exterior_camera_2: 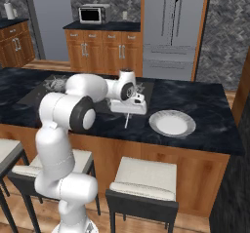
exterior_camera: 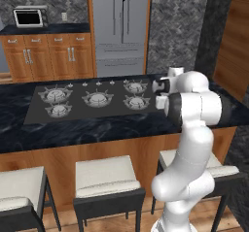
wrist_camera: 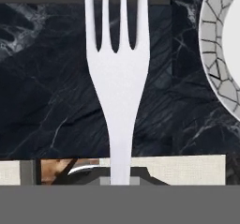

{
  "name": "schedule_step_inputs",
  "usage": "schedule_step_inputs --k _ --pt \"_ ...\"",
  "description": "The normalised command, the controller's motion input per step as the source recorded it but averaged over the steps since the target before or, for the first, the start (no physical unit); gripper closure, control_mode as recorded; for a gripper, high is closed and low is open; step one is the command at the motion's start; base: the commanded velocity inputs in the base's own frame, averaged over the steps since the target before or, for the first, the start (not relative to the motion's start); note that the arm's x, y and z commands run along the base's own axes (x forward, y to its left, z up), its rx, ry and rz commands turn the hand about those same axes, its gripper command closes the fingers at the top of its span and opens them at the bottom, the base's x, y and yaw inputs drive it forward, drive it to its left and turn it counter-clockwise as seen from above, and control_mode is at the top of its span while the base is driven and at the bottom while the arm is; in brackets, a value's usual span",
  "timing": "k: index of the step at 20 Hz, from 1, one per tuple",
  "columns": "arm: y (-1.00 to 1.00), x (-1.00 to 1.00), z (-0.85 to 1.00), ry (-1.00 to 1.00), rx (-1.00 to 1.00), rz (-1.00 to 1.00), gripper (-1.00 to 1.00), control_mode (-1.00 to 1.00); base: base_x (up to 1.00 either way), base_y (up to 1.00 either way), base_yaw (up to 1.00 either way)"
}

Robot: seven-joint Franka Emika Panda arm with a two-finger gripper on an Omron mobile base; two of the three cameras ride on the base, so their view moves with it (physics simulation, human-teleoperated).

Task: Take the fork and place it on the left side of the plate. Then take the spoon and place it on the right side of the plate. Make sure they're directly next to the plate.

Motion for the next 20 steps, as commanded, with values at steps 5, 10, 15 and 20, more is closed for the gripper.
schedule_step_inputs --k 5,10,15,20 --pt "-0.09 0.47 -0.27 0.03 -0.01 -0.01 1.0 -1.0 0.0 0.0 0.0" --pt "-0.14 0.22 -0.28 0.0 0.0 0.0 1.0 -1.0 0.0 0.0 0.0" --pt "-0.11 0.29 -0.29 0.01 0.0 0.0 1.0 -1.0 0.0 0.0 0.0" --pt "0.0 0.33 -0.24 0.02 0.0 0.0 1.0 -1.0 0.0 0.0 0.0"
